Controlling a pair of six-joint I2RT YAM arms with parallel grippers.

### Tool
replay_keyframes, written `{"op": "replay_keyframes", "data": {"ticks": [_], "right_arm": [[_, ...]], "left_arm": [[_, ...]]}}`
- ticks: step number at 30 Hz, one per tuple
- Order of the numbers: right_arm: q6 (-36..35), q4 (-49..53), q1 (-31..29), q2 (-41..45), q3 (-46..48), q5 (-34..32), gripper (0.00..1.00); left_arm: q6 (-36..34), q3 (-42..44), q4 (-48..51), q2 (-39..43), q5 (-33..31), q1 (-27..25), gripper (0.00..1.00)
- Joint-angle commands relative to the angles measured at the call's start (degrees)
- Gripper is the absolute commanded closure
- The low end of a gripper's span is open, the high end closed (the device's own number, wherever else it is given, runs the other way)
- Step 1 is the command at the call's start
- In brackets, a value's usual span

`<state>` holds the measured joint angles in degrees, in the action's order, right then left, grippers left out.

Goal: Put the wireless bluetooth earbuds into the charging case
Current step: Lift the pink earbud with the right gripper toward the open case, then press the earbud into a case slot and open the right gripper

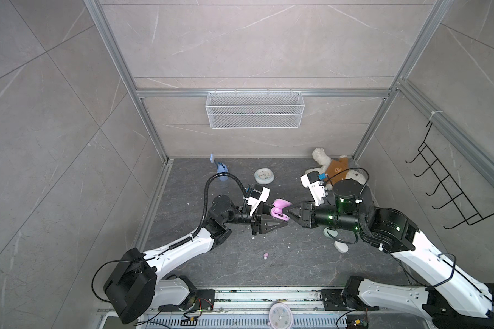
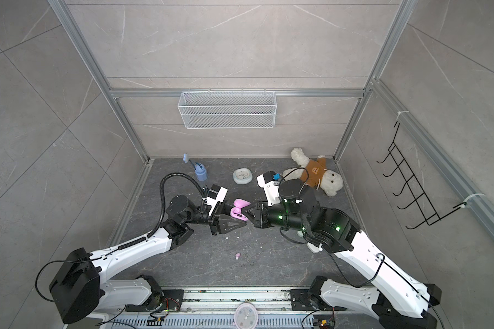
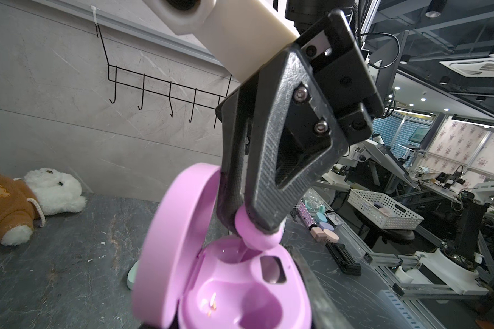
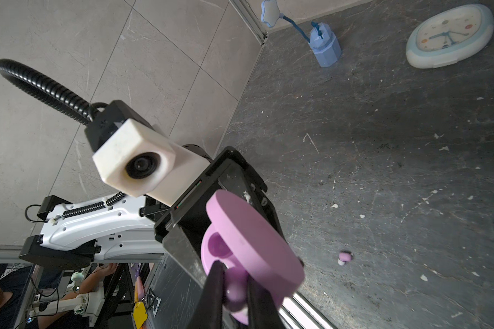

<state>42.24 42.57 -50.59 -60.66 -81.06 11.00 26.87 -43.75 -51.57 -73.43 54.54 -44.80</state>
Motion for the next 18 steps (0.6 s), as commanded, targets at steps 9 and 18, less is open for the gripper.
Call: {"op": "replay_keyframes", "data": {"ticks": [9,18], "right_arm": [[1.27,-0.73,0.40,-0.51,1.49,1.52,0.88],[1.62,0.33,0.67,-0.63,1.49,1.39,0.83]], "left_arm": [[0.62,0.15,-4.73,2.06,0.66,-0.05,0.90],[0.72,0.08,-4.74,2.85,0.76,-0.10,0.90]]}}
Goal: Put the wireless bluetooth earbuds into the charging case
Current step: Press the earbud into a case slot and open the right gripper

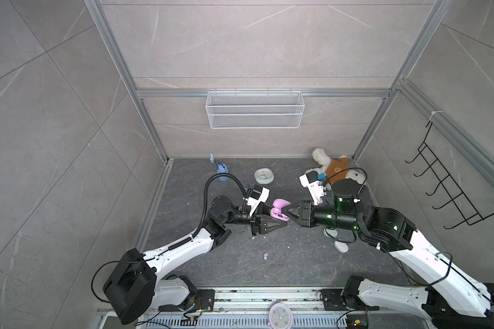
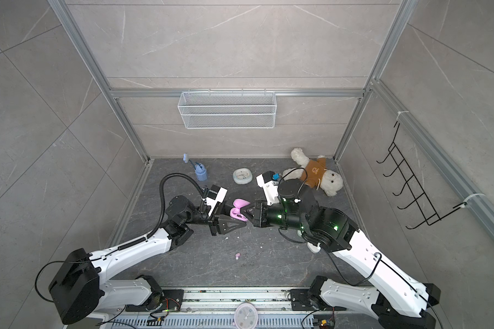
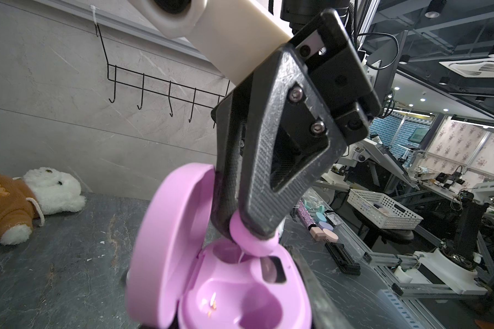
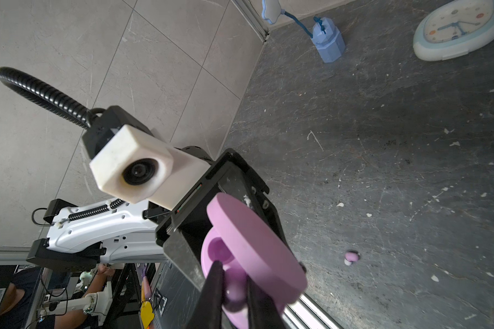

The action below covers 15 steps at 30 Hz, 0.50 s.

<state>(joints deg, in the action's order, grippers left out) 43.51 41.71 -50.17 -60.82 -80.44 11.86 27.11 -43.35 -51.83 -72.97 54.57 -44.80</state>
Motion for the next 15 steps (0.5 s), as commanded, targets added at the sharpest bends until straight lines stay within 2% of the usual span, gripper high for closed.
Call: {"op": "replay_keyframes", "data": {"ticks": [1,12,15], "right_arm": [[0.40,1.22,0.25,-0.61,0.71,0.68,0.83],[0.62,0.70,0.34,-2.01,-0.06,2.62,0.78],[0.63,1.60,0.34,-2.09,-0.35,2.16,0.74]], "left_arm": [[0.57,-0.28,-4.43,2.48,0.74,-0.03,0.89],[0.78,-0.17,-5.00,2.79,0.81,-0.10,0.90],[0.70,0.10,-4.86,3.09,0.79,-0.05,0.90]]}}
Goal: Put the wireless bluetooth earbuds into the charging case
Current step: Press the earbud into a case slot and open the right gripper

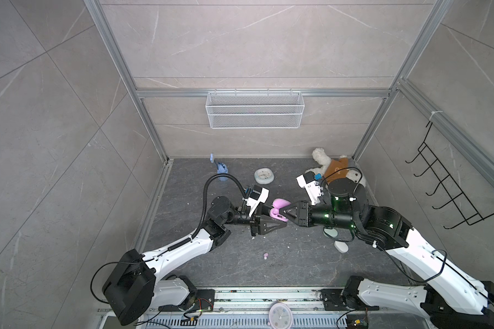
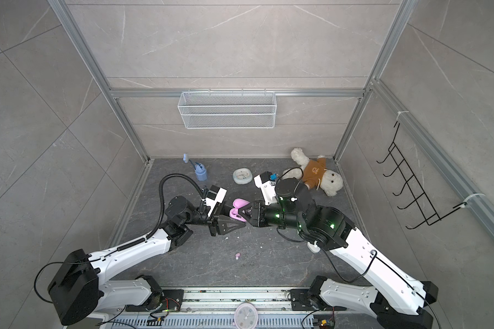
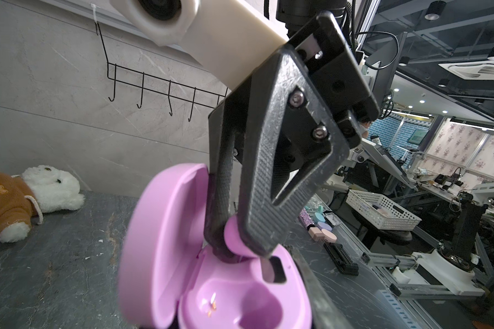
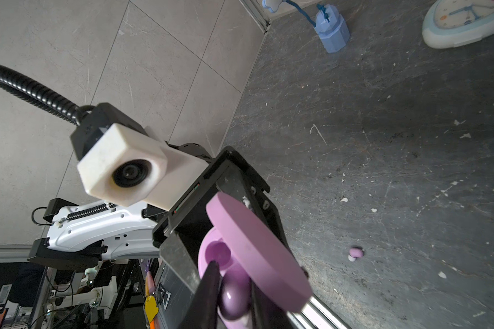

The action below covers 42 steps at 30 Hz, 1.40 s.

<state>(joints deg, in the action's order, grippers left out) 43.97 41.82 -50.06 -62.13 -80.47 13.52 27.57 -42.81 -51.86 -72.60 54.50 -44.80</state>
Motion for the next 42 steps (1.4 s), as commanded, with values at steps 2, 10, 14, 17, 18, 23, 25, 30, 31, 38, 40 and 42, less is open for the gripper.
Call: {"op": "replay_keyframes", "data": {"ticks": [2,10,14,17,18,23,25,30,31,38,40,42], "right_arm": [[0.07,2.14,0.23,-0.79,-0.57,-0.09,0.73],[-0.19,2.89,0.23,-1.15,-1.52,-1.08,0.59],[-0.57,3.77,0.23,-1.45,-2.74,-1.44,0.52],[-0.68,3.93,0.22,-1.41,-2.98,-1.53,0.49],[-0.72,3.94,0.21,-1.33,-3.15,-1.54,0.49],[-0.77,3.53,0.23,-1.03,-3.36,-1.62,0.48],[-0.77,3.20,0.23,-1.03,-3.46,-1.31,0.47],[-1.06,3.04,0.19,-1.06,-3.82,-1.18,0.46],[-1.15,2.92,0.22,-1.12,-3.96,-1.21,0.45],[-1.51,3.41,0.21,-1.22,-4.36,-1.21,0.39],[-1.48,3.44,0.23,-1.24,-4.49,-1.14,0.38],[-1.51,3.44,0.21,-1.32,-4.52,-1.06,0.35]], "left_arm": [[0.17,-0.44,-4.75,3.00,0.78,-0.03,0.90],[-0.04,-0.21,-4.26,3.54,0.78,-0.08,0.90],[-0.22,-0.17,-3.81,3.69,0.78,-0.04,0.90],[-0.28,0.02,-3.70,3.78,0.69,-0.04,0.90],[-0.27,0.09,-3.60,3.80,0.60,-0.10,0.90],[-0.67,0.27,-2.97,3.97,0.49,-0.04,0.90],[-0.82,0.27,-2.64,4.00,0.39,-0.03,0.90],[-0.73,0.05,-2.53,3.91,0.43,-0.05,0.90],[-0.79,0.01,-2.38,3.89,0.44,-0.07,0.90],[-0.97,0.01,-1.70,4.14,0.50,-0.09,0.90],[-1.02,0.00,-1.63,4.13,0.44,-0.04,0.90],[-1.03,0.00,-1.60,4.04,0.39,-0.16,0.90]]}}
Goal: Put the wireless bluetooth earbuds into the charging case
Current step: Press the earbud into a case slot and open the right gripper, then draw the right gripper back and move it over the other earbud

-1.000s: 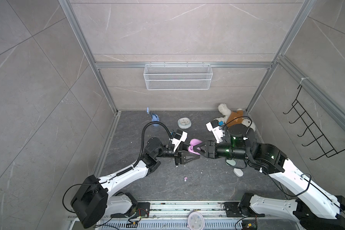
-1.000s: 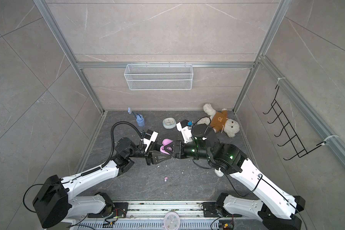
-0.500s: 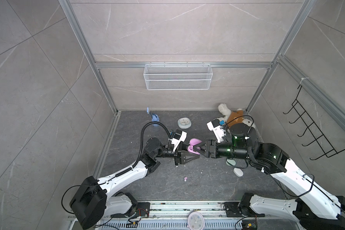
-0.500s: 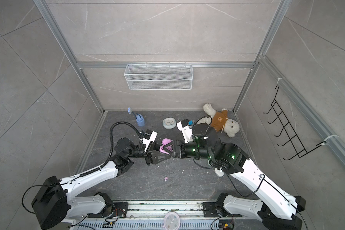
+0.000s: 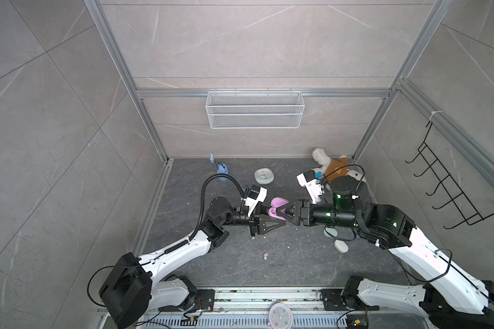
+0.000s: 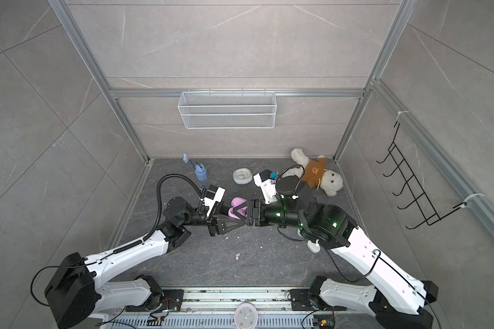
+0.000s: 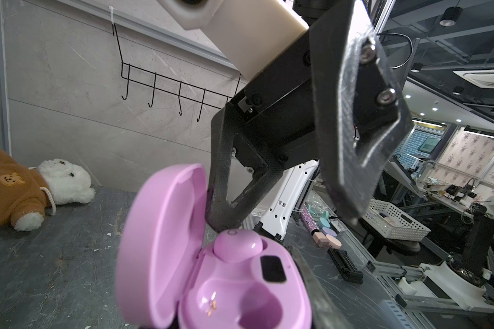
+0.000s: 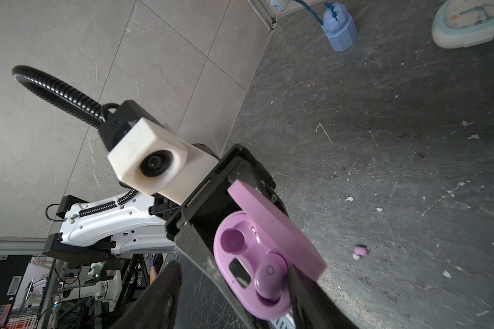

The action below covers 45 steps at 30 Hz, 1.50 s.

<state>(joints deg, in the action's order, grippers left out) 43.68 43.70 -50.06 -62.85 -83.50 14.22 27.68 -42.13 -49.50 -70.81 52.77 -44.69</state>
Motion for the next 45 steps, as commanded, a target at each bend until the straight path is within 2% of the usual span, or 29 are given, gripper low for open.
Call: {"op": "replay_keyframes", "data": {"ticks": [1,12,21,35,45], "right_arm": [[-1.22,1.57,0.23,-0.53,-1.56,-1.76,0.34],[0.39,3.49,-0.06,0.96,-2.11,1.80,0.34],[1.67,6.65,-1.79,3.17,-1.38,2.47,0.32],[2.98,4.31,-1.79,8.97,11.91,-2.79,0.30],[5.01,-2.22,-1.79,5.40,23.39,-7.80,0.30]], "left_arm": [[-1.14,-0.67,-4.00,2.25,2.15,-0.24,0.90],[-4.58,0.76,1.50,4.31,-0.09,0.03,0.91],[-4.65,3.97,4.30,6.70,-1.57,3.20,0.91],[-8.56,7.54,20.61,19.37,-4.56,4.61,0.91],[-10.24,9.69,31.27,30.07,-7.54,4.69,0.91]]}}
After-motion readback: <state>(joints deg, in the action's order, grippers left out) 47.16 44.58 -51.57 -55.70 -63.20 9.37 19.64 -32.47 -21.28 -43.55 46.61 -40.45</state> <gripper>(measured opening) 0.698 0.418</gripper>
